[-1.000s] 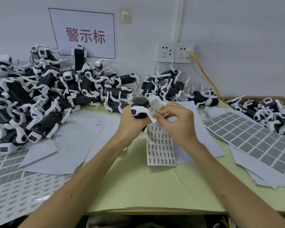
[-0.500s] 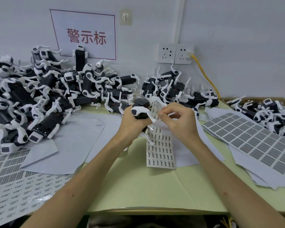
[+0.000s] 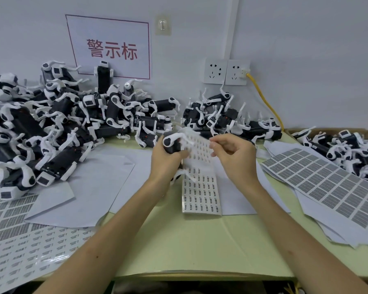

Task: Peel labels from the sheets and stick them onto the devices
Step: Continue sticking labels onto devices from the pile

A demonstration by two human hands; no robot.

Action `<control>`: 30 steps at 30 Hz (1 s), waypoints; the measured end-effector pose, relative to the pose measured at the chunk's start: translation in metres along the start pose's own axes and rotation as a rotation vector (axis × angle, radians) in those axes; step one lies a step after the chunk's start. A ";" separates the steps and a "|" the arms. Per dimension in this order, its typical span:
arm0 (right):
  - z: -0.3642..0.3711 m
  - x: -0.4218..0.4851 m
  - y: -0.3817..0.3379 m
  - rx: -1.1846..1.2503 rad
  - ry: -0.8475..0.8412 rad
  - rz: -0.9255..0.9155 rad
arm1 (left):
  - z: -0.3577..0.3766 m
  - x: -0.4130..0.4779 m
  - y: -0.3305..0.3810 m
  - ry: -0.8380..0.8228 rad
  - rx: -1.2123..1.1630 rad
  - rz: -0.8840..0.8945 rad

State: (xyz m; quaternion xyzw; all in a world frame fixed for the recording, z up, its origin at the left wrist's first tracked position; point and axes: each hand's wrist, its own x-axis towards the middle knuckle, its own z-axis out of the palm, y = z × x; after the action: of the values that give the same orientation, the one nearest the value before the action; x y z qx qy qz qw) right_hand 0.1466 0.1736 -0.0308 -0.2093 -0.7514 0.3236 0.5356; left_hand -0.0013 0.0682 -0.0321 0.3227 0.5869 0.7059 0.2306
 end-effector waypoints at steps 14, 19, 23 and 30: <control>0.001 -0.005 -0.007 -0.053 -0.021 -0.058 | -0.006 -0.002 0.016 -0.321 -0.213 -0.202; 0.003 -0.006 -0.006 -0.042 -0.042 -0.063 | -0.008 -0.002 0.019 -0.352 -0.284 -0.194; 0.003 -0.005 -0.004 -0.053 -0.063 -0.067 | -0.009 -0.003 0.021 -0.386 -0.309 -0.190; 0.003 -0.004 0.001 -0.099 -0.032 -0.079 | -0.006 -0.003 0.018 -0.392 -0.250 -0.146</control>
State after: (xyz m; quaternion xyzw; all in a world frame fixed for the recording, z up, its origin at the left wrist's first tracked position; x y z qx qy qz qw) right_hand 0.1452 0.1710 -0.0346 -0.2006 -0.7826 0.2677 0.5250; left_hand -0.0029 0.0581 -0.0159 0.3793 0.4609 0.6781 0.4288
